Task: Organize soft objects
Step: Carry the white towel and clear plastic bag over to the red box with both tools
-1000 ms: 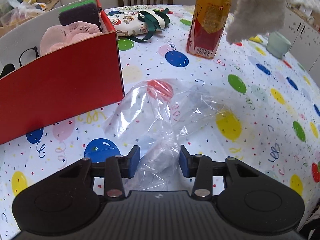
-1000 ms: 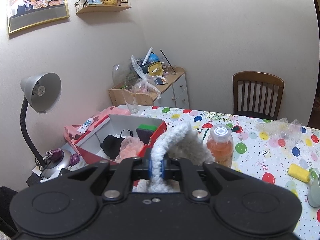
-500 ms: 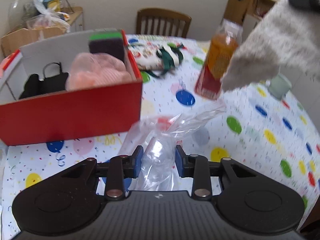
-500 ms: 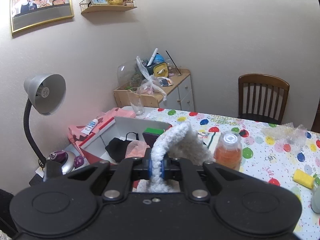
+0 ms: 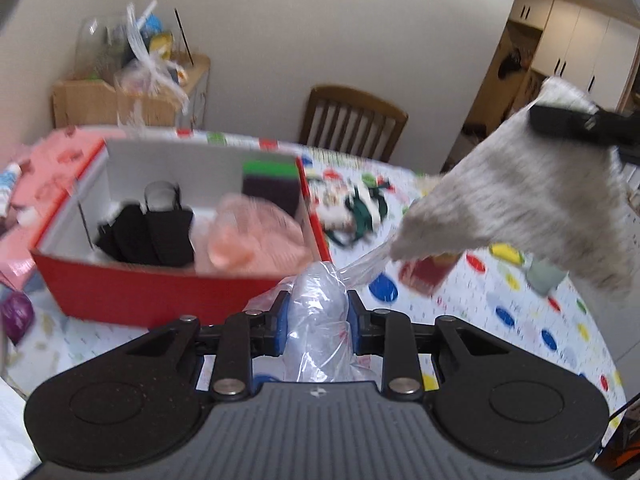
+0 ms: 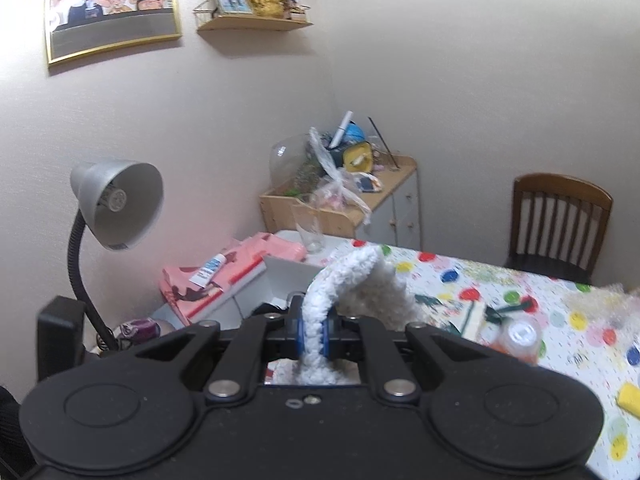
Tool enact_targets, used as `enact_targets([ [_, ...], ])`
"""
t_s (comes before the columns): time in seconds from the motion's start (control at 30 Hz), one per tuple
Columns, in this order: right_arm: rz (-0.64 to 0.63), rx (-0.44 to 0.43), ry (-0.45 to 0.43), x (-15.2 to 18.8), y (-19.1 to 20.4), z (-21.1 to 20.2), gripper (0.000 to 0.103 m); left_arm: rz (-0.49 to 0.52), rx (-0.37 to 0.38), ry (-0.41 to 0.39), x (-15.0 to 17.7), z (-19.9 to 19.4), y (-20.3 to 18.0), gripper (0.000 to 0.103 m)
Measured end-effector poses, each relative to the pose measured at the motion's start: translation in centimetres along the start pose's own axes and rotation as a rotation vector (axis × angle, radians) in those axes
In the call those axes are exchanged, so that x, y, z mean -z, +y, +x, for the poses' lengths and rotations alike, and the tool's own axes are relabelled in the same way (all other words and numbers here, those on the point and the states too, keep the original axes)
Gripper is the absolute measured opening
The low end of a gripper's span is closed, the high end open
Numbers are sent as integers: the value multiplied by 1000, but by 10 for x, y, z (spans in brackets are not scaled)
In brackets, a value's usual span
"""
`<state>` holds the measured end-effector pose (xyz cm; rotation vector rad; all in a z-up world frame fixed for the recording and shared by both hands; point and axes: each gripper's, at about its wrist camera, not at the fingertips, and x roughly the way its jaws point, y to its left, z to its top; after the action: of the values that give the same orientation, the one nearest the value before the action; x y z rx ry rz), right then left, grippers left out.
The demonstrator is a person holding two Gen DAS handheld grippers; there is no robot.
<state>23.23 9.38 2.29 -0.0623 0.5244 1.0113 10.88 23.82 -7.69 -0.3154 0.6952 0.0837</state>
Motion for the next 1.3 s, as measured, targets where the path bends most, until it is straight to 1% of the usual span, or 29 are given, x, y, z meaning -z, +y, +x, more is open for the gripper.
enact_targets([
  [0.17,-18,-40,-19,-17,13,19,7,4,-15,-75,-26,-29,9,28],
  [0.27,2,-78,-23,-27,17,36,8,28,-55,-130,-42,-38,17,28],
  [0.37,20,-113,-20,-36,20,59,8,31,-96,-169,-57,-41,31,28],
  [0.57,24,-156,-8,-43,29,108,8,25,-173,-196,-81,-30,61,28],
  [0.67,4,-164,5,-42,35,132,8,22,-214,-193,-87,-19,75,28],
  [0.77,10,-177,23,-38,36,158,9,8,-251,-174,-89,-7,90,28],
  [0.9,-5,-169,62,-30,37,195,10,-12,-294,-155,-89,13,107,28],
  [1.07,-16,-126,163,-9,33,238,12,-25,-316,-123,-88,36,121,28],
  [1.2,-10,-92,217,7,30,254,14,-28,-321,-84,-86,58,130,28],
  [1.3,-9,-60,264,18,28,263,15,-11,-320,-54,-85,72,132,28],
])
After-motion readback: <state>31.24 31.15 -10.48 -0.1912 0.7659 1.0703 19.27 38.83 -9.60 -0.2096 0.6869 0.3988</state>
